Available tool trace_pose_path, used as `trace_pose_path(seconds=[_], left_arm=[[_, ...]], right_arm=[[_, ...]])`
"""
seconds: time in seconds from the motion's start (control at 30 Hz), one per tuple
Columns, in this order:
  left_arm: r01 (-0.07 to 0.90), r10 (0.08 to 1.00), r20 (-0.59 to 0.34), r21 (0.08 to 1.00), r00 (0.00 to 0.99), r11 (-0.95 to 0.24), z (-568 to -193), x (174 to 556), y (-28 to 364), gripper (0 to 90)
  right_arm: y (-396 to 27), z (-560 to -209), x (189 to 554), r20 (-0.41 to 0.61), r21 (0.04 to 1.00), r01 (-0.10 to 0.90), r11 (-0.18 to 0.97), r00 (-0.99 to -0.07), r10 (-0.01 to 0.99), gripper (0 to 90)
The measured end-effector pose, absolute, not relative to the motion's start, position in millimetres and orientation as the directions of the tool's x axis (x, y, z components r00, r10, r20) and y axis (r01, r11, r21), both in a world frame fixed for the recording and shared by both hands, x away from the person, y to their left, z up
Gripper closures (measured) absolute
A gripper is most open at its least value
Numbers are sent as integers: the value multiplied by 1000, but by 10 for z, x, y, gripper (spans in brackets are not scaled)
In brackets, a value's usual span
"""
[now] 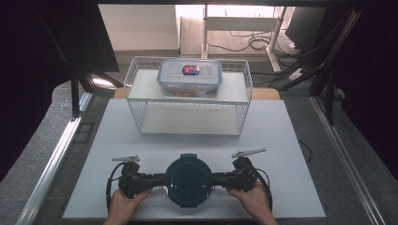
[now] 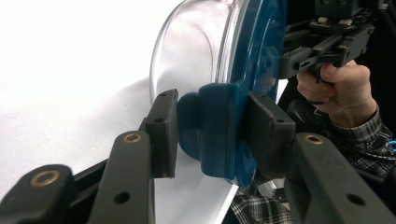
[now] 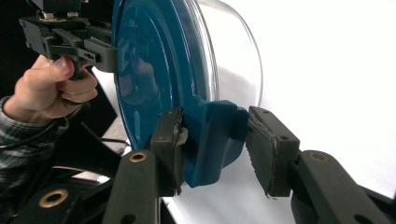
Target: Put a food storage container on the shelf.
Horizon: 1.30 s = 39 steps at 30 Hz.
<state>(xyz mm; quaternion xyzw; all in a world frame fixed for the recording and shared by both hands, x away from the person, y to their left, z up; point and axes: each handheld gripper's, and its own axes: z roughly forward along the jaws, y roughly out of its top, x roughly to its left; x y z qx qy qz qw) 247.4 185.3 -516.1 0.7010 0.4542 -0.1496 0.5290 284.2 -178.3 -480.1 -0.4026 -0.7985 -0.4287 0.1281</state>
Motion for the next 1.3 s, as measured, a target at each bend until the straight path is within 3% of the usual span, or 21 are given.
trace_pose_path(seconds=[0.5, 1.3], left_arm=[[732, 479, -632, 681, 610, -33, -4831, 2604, 1859, 575], [636, 483, -544, 771, 686, -33, -3911, 3108, 1852, 575]], right_arm=[[-1821, -4560, 2923, 531, 669, 706, 233, -673, 514, 572], [-1863, -3697, 3343, 459, 786, 597, 157, -735, 500, 577]])
